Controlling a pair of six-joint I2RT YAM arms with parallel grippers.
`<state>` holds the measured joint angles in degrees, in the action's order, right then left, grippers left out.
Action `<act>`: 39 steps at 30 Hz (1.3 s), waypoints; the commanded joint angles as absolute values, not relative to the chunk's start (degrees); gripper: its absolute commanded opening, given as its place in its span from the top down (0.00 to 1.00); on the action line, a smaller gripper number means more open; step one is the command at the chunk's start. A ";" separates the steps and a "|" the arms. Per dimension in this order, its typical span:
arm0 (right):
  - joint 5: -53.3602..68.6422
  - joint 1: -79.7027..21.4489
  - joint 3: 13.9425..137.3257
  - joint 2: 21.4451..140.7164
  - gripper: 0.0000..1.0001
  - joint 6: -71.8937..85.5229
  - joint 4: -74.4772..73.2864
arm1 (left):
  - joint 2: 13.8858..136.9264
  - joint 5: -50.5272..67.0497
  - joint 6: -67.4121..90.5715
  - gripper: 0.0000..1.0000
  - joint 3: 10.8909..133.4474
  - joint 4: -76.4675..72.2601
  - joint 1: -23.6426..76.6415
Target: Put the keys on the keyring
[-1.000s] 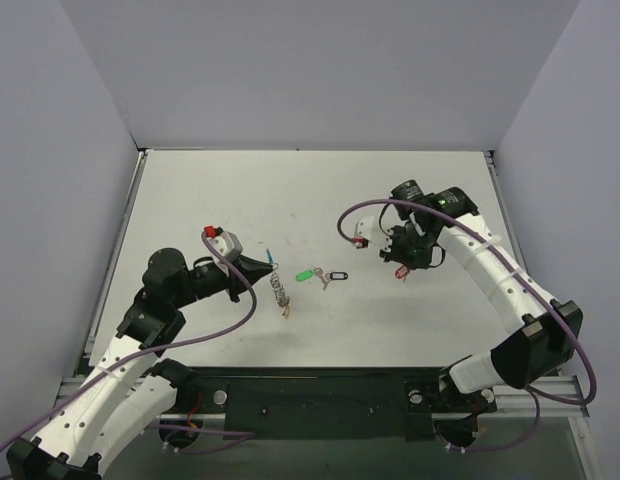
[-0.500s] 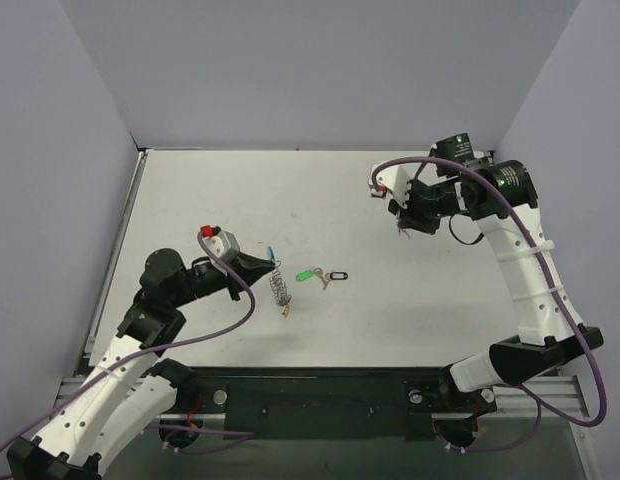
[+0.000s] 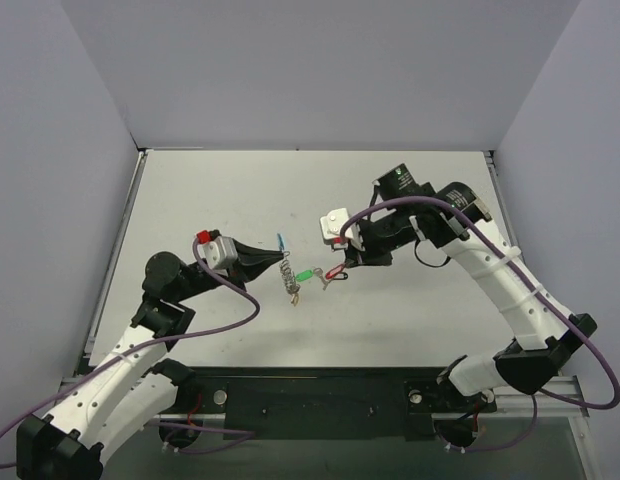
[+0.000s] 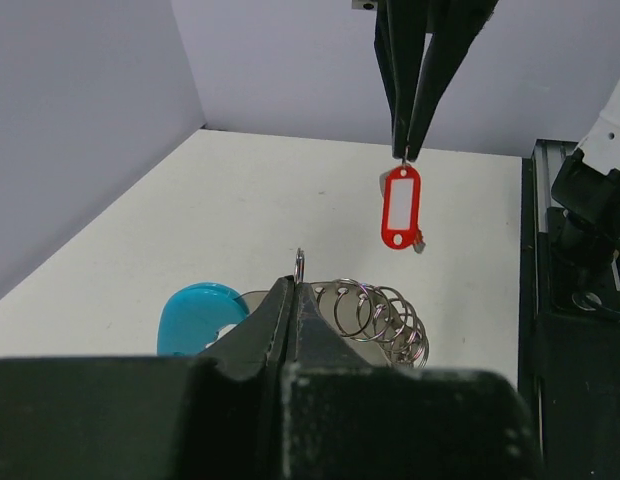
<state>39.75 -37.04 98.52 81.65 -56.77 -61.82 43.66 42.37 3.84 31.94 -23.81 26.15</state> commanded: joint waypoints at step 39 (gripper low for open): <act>35.16 -49.66 69.43 66.18 1.00 -46.06 -18.73 | 45.35 48.87 -0.35 1.00 25.05 -40.69 30.23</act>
<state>35.14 -48.88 68.14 64.95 -50.78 -23.14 45.56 46.72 -1.10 24.53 -34.79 29.58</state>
